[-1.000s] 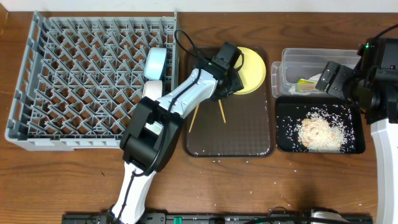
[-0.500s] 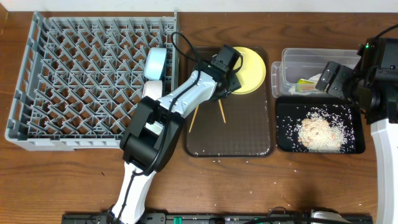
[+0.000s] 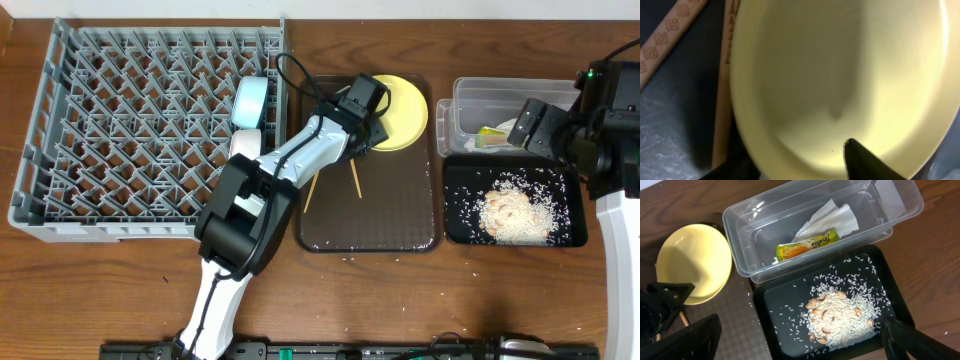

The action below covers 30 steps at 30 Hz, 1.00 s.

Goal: Sort waste into correct bins and load items into the dishwasher
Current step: 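Grasp the yellow plate's edge with the left gripper, then lift the yellow plate and stand it upright in the dish rack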

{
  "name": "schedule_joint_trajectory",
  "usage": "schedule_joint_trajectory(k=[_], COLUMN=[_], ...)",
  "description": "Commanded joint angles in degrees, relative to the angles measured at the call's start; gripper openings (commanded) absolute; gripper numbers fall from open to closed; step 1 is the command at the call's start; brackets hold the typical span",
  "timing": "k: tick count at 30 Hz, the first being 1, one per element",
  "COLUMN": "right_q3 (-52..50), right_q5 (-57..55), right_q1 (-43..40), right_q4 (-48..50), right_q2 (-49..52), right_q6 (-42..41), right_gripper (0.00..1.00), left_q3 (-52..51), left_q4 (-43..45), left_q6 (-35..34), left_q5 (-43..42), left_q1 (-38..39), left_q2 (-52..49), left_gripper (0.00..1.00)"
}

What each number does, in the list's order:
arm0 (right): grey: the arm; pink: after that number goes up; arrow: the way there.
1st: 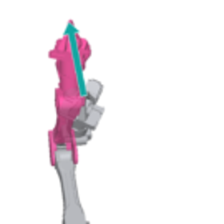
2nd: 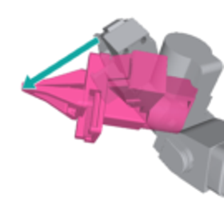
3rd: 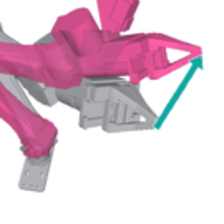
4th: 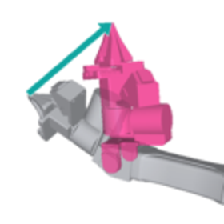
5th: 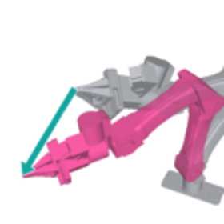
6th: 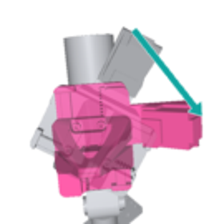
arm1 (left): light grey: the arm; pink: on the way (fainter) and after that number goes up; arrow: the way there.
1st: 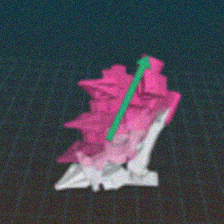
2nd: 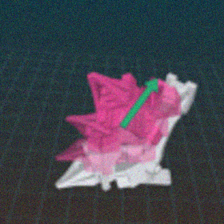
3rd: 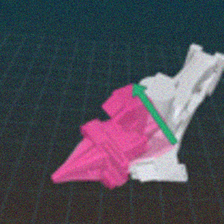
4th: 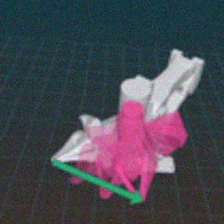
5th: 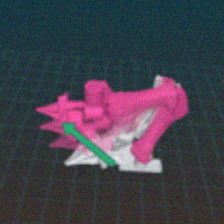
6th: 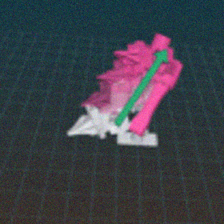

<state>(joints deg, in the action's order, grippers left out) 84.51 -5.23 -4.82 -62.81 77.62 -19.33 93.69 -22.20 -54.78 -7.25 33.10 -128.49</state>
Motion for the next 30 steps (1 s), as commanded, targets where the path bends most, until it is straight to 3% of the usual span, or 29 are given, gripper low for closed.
schedule_joint_trajectory(k=[1, 10, 14, 18, 30], right_q3=[0.1, 0.1, 0.1, 0.1, 0.1], right_q5=[-0.9, -0.9, -0.9, -0.9, -0.9], right_q1=[-0.5, -0.5, -0.5, -0.5, -0.5], right_q4=[0.0, 0.0, 0.0, 0.0, 0.0], right_q2=[0.3, 0.3, 0.3, 0.3, 0.3], right_q6=[-0.8, -0.8, -0.8, -0.8, -0.8], right_gripper=[0.99, 0.99, 0.99, 0.99, 0.99], left_q3=[-0.7, -0.7, -0.7, -0.7, -0.6], left_q4=[-0.8, -0.8, -0.5, 0.3, 2.0], left_q6=[-0.7, -0.6, -0.6, -0.6, -0.1], left_q5=[-0.2, -0.2, -0.2, -0.2, -4.0], left_q1=[-0.1, -0.1, -0.2, -0.4, -4.0], left_q2=[-4.7, -4.7, -4.7, -4.7, -1.9], left_gripper=[0.47, 0.22, 0.18, 0.08, 0.07])
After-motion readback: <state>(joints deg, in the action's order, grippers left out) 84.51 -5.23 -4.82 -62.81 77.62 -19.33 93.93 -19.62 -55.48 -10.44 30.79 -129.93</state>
